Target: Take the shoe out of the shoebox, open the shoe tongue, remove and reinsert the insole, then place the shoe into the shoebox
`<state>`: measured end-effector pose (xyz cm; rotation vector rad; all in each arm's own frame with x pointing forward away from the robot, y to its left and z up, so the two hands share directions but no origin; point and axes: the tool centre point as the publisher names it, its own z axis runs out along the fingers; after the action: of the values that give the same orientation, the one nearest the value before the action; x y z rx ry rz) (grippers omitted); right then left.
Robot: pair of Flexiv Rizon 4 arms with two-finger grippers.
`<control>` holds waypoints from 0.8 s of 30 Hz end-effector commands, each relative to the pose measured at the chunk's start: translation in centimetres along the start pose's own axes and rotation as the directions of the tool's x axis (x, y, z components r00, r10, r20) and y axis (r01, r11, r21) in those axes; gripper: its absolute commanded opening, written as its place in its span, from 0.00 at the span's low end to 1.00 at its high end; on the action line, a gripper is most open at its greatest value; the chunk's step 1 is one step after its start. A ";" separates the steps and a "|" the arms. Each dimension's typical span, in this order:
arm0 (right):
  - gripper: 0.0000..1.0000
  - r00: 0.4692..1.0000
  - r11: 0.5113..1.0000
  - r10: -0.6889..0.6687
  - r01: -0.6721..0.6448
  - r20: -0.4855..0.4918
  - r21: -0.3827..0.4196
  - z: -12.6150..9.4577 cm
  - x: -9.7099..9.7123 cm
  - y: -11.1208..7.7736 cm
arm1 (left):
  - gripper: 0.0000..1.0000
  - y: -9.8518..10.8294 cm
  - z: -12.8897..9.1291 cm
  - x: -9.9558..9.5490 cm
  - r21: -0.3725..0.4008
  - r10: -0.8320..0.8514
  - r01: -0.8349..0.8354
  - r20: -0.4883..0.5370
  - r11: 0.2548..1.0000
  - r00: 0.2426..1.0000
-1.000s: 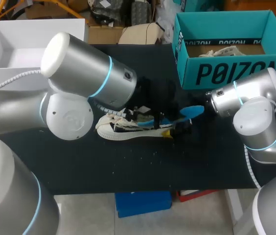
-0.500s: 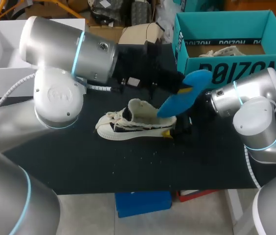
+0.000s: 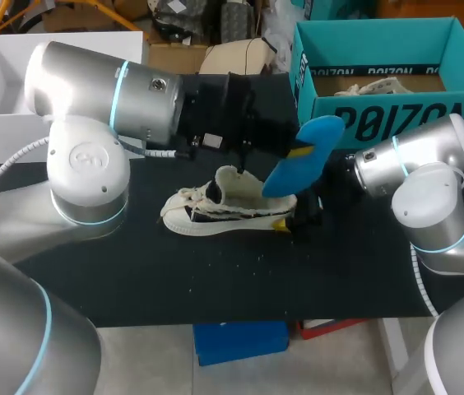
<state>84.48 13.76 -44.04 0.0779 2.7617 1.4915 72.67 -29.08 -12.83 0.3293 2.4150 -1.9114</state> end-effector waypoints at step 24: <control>0.00 1.000 1.000 0.002 -0.002 0.002 0.002 0.3 -0.1 -0.1 | 0.00 -9.9 -10.0 1.2 0.209 -0.404 0.455 -0.244 0.866 0.882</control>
<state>84.48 13.76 -44.04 0.0779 2.7617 1.4914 70.16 -21.82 -2.18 -0.0528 2.4630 -2.5419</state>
